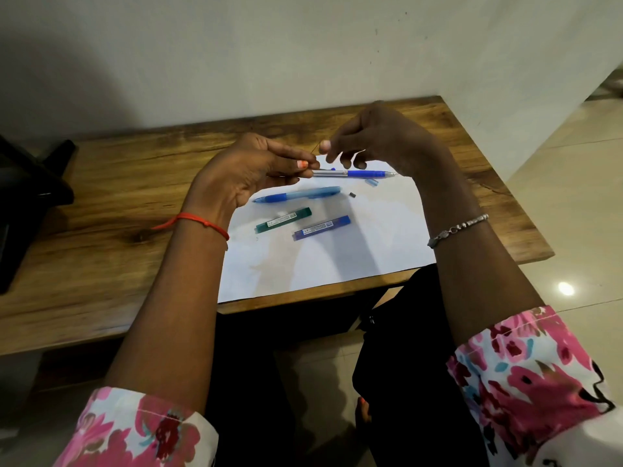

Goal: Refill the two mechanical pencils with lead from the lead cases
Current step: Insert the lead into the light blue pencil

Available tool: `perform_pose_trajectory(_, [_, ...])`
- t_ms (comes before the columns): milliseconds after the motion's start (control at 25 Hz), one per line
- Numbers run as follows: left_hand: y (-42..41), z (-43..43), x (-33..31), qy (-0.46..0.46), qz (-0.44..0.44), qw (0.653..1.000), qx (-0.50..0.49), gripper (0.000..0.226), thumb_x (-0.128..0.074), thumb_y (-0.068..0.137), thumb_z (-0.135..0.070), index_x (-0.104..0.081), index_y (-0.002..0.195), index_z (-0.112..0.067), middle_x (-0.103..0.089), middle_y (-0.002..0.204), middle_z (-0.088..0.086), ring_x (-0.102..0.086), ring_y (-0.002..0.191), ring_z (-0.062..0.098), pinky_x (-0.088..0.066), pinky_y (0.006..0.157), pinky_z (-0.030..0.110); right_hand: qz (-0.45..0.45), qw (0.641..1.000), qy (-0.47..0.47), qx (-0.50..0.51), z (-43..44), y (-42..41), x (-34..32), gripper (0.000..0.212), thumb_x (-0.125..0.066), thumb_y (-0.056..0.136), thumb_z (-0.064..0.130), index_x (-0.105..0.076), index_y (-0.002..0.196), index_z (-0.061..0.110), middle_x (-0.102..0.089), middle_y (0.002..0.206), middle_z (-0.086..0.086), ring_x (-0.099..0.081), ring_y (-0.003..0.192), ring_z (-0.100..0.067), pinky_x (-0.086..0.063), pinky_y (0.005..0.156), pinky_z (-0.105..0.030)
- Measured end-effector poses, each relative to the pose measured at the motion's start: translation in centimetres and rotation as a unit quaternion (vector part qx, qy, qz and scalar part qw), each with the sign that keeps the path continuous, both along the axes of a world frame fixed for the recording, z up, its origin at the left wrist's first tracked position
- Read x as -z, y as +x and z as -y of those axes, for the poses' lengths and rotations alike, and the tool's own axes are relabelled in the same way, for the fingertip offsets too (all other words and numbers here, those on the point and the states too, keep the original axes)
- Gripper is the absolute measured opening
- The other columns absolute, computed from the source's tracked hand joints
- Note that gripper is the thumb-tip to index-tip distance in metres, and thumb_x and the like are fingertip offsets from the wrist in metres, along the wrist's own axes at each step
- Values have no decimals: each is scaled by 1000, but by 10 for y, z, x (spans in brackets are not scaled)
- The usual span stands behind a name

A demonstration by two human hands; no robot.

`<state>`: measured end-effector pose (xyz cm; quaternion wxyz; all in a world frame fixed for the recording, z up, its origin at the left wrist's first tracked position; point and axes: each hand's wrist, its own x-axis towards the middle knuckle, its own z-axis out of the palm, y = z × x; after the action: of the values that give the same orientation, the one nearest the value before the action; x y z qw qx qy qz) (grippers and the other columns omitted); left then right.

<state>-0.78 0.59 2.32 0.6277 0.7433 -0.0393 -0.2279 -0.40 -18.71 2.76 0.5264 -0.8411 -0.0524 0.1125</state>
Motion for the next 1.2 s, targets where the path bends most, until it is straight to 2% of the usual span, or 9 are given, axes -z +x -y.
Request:
perform_pose_trajectory(120, [-1, 1, 0, -7, -2, 1000, 8, 17, -57, 83, 5, -69, 84, -7, -75, 68, -6, -70, 67, 5, -53, 61, 13, -22, 996, 75, 43, -1, 0, 1, 25, -70, 80, 10, -69, 96, -8, -70, 71, -7, -56, 50, -10, -44, 48, -18])
perform_pose_trajectory(280, [-2, 5, -1, -18, 1, 1000, 17, 18, -56, 83, 6, -68, 86, -6, -75, 69, -6, -70, 68, 5, -55, 66, 13, -41, 992, 115, 43, -1, 1, 3, 5, -69, 80, 10, -72, 79, 5, -71, 64, 0, -58, 52, -11, -46, 49, -18])
perform_pose_trajectory(400, [-2, 6, 0, -18, 3, 1000, 17, 16, -59, 83, 4, -69, 93, -3, -75, 76, -5, -71, 75, 8, -55, 67, 14, -36, 990, 123, 60, -2, 0, 3, 5, -69, 81, 11, -72, 78, 9, -73, 68, -1, -62, 56, -12, -48, 52, -19])
perform_pose_trajectory(480, [-1, 8, 3, 87, 66, 994, 17, 21, -66, 80, -1, -69, 100, -2, -72, 82, -1, -66, 82, 13, -56, 69, 16, -28, 986, 132, 100, 0, 1, 2, 5, -69, 82, 10, -71, 79, 8, -74, 68, -1, -65, 57, -13, -51, 54, -20])
perform_pose_trajectory(600, [0, 16, 14, 333, 224, 916, 33, 21, -71, 77, -8, -72, 98, -6, -68, 90, 8, -55, 81, 14, -42, 69, 25, 2, 980, 135, 150, 5, 3, 3, 6, -67, 83, 9, -70, 77, 7, -73, 66, 1, -66, 55, -11, -55, 59, -21])
perform_pose_trajectory(680, [0, 20, 22, 372, 249, 893, 41, 21, -73, 75, -11, -73, 96, -6, -67, 98, 12, -54, 81, 16, -38, 71, 25, 18, 975, 141, 168, 6, 4, 4, 6, -67, 83, 9, -70, 78, 5, -73, 72, -4, -65, 55, -11, -56, 60, -21])
perform_pose_trajectory(880, [5, 26, 41, 418, 248, 872, 62, 21, -75, 73, -11, -72, 94, -6, -63, 108, 18, -62, 92, 33, -49, 80, 34, 35, 972, 145, 181, 6, 5, 6, 7, -67, 82, 8, -70, 78, 4, -72, 75, -7, -64, 54, -13, -54, 57, -21])
perform_pose_trajectory(1040, [7, 28, 34, 373, 248, 893, 51, 22, -71, 76, -7, -71, 97, -2, -66, 103, 15, -61, 92, 27, -48, 79, 31, 78, 960, 193, 184, 4, 4, 3, 6, -66, 81, 5, -71, 78, 3, -71, 67, -5, -61, 54, -15, -50, 53, -22])
perform_pose_trajectory(1200, [3, 26, 14, 156, 179, 971, -14, 14, -66, 81, -5, -68, 94, -2, -66, 85, 6, -60, 79, 15, -51, 66, 20, 158, 915, 306, 210, 1, 4, -5, 6, -64, 82, 3, -70, 83, 1, -71, 69, -7, -57, 56, -17, -44, 51, -24])
